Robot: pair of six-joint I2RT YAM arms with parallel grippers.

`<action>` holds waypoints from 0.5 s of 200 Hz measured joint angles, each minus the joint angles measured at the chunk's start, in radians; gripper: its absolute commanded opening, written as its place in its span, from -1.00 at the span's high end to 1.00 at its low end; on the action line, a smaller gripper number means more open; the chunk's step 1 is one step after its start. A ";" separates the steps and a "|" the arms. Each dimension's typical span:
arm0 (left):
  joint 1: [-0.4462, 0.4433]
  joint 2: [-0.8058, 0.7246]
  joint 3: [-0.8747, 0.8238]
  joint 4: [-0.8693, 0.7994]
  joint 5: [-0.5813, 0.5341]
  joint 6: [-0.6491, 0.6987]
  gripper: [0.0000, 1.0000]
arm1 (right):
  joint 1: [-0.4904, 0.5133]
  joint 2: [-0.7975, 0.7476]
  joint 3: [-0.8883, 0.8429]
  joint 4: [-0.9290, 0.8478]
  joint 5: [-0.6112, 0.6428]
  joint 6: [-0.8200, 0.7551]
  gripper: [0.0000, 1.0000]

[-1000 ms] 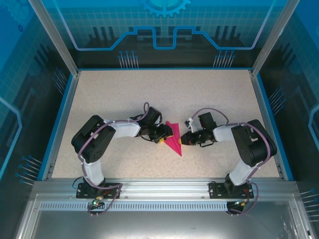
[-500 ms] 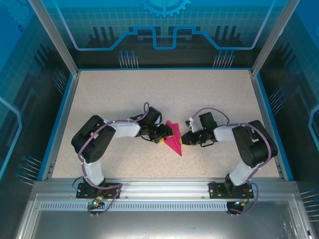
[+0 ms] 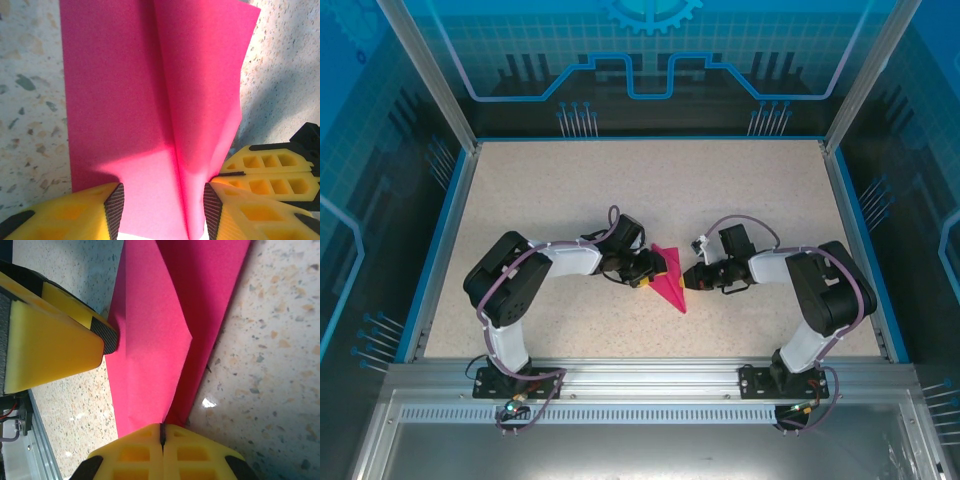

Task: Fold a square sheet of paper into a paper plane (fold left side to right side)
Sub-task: Fourth fold the wing at the center of the table.

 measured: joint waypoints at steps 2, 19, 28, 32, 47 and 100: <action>0.000 0.000 0.000 0.000 0.000 0.000 0.01 | 0.000 0.000 0.000 -0.001 0.000 0.000 1.00; 0.000 0.000 0.000 0.000 0.000 0.000 0.01 | 0.000 0.000 0.003 -0.005 0.000 -0.003 1.00; 0.000 0.000 0.000 0.000 0.000 0.000 0.01 | 0.000 0.000 0.003 -0.008 0.000 -0.003 1.00; 0.000 0.000 0.000 0.000 0.000 0.000 0.01 | 0.000 0.001 0.003 -0.008 0.000 -0.004 1.00; 0.000 0.000 0.000 0.000 0.000 0.000 0.01 | 0.000 0.005 0.003 -0.009 0.001 -0.005 1.00; 0.000 0.000 0.001 -0.001 0.000 0.000 0.01 | 0.000 0.028 0.021 -0.028 -0.004 -0.011 1.00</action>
